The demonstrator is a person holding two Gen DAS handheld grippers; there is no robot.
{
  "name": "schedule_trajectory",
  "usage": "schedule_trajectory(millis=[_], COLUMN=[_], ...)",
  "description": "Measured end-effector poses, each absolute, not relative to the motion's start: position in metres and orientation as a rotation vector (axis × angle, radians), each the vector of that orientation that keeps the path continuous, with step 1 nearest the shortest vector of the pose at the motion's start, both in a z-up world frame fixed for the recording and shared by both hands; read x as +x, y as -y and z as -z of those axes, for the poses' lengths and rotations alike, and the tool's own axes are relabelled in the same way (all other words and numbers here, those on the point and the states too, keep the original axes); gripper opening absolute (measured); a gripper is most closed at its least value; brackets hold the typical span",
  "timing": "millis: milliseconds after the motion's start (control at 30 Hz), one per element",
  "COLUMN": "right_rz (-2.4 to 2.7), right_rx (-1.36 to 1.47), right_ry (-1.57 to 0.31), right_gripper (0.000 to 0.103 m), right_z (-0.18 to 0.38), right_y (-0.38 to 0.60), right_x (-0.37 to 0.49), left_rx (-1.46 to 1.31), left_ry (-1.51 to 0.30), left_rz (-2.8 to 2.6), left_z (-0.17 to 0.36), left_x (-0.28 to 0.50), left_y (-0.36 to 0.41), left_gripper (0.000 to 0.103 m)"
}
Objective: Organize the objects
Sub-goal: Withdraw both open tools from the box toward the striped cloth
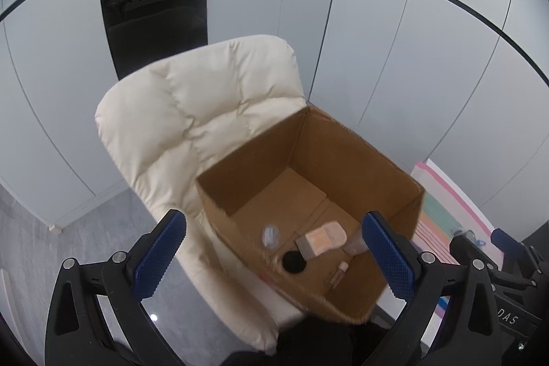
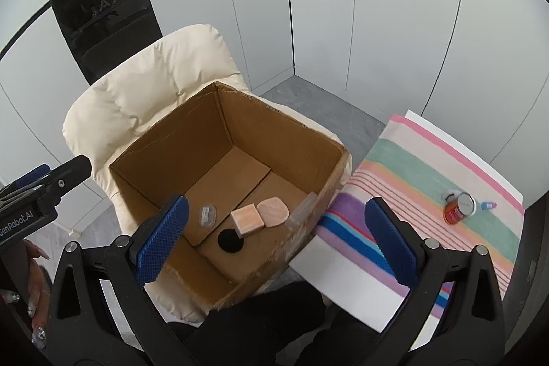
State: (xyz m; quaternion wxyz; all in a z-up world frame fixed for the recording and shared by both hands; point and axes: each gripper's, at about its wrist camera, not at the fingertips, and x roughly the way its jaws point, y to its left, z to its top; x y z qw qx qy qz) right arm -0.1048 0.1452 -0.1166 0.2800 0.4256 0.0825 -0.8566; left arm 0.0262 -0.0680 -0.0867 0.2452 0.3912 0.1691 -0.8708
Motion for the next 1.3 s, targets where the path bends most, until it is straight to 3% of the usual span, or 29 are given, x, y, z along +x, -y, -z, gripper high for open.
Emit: schedule_trajectory(millis=[700, 1300], right_rz=[2.323, 2.406], right_rx=[1.238, 1.175], right_ry=[-0.209, -0.18], right_gripper=[0.103, 0.103], right_z=[0.129, 0.093], right_y=[-0.229, -0.256], right_x=[0.005, 0.035], left_rx=[1.232, 1.215], left_ry=[-0.378, -0.41], left_rz=[2.389, 2.504], left_z=[0.106, 0.085], left_x=[0.122, 0.131], left_y=[0.024, 0.0], left_gripper=[0.103, 0.103])
